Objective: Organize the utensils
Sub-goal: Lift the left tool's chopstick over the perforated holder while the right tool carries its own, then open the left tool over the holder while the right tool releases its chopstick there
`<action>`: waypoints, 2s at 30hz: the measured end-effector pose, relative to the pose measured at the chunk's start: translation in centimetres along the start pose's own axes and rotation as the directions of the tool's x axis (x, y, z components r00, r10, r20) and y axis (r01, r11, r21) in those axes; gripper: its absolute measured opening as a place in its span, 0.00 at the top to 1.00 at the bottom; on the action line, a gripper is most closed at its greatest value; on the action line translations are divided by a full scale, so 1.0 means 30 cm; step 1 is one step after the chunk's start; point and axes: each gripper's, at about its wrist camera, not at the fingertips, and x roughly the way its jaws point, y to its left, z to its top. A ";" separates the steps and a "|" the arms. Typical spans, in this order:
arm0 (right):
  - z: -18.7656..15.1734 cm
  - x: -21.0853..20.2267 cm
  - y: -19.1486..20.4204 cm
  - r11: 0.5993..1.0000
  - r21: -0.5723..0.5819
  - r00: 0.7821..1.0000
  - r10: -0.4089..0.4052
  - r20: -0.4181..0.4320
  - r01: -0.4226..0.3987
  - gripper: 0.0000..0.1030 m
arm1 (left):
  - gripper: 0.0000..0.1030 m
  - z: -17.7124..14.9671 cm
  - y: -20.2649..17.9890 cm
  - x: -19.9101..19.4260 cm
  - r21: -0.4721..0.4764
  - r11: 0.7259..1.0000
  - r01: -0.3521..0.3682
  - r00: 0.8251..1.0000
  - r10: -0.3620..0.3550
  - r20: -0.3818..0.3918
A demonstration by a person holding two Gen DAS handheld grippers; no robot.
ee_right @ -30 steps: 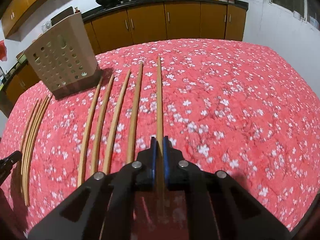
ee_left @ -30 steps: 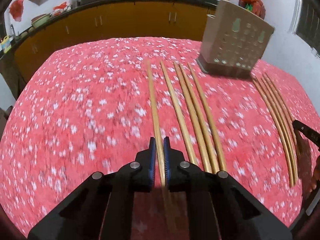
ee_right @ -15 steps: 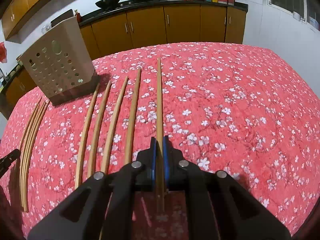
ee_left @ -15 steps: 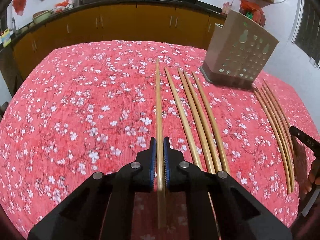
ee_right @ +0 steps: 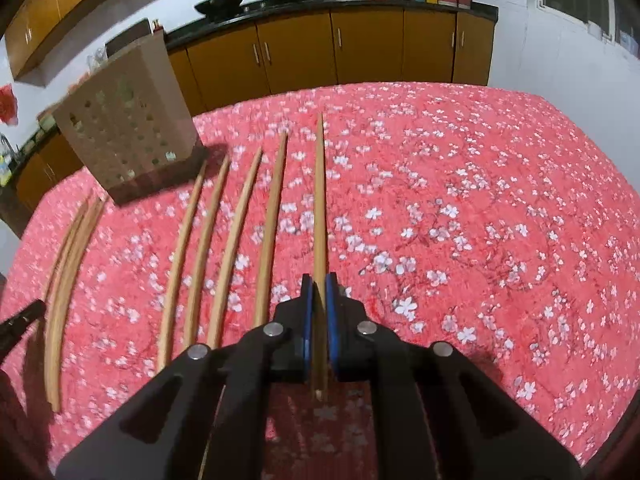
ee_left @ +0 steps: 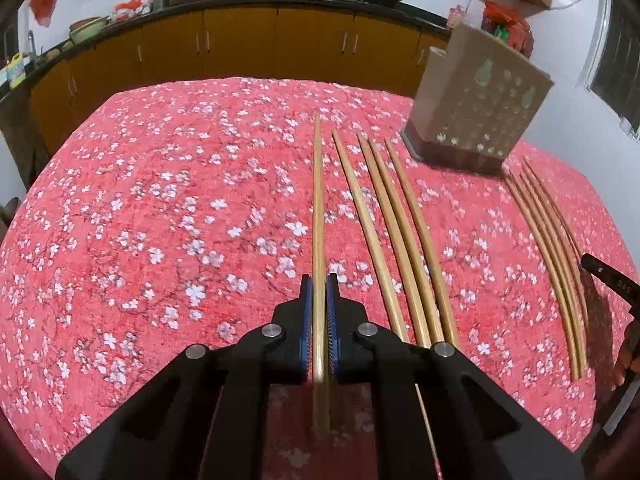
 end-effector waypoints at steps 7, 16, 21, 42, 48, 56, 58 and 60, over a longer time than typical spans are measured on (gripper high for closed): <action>0.064 -0.123 -0.004 1.000 -0.007 0.994 0.019 0.105 -0.018 0.92 | 0.92 0.070 0.012 -0.105 0.000 1.000 0.006 0.995 -0.006 0.100; 0.163 -0.246 -0.004 1.000 -0.013 0.969 0.030 0.246 -0.028 0.92 | 0.93 0.177 0.016 -0.245 -0.022 0.999 0.032 0.968 -0.026 0.251; 0.220 -0.288 -0.001 0.999 -0.021 0.953 0.034 0.300 -0.029 0.92 | 0.92 0.248 0.015 -0.291 -0.030 0.999 0.034 0.950 -0.023 0.312; 0.618 -0.667 0.196 0.959 -0.130 0.722 0.276 0.634 -0.252 0.92 | 0.93 0.595 -0.156 -0.590 0.021 0.996 0.087 0.763 -0.080 0.642; 0.598 -0.565 0.302 0.953 -0.193 0.743 0.304 0.595 -0.235 0.92 | 0.93 0.584 -0.247 -0.541 0.043 0.985 0.166 0.732 -0.153 0.664; 0.554 -0.371 0.321 0.959 -0.169 0.831 0.282 0.479 -0.227 0.92 | 0.93 0.542 -0.290 -0.317 0.033 0.981 0.192 0.819 -0.179 0.544; 0.546 -0.353 0.325 0.959 -0.165 0.837 0.280 0.470 -0.229 0.90 | 0.93 0.540 -0.283 -0.289 0.022 0.979 0.204 0.840 -0.186 0.510; 0.534 -0.356 0.320 0.958 -0.158 0.836 0.285 0.469 -0.238 0.75 | 0.92 0.535 -0.270 -0.279 0.007 0.977 0.213 0.849 -0.189 0.493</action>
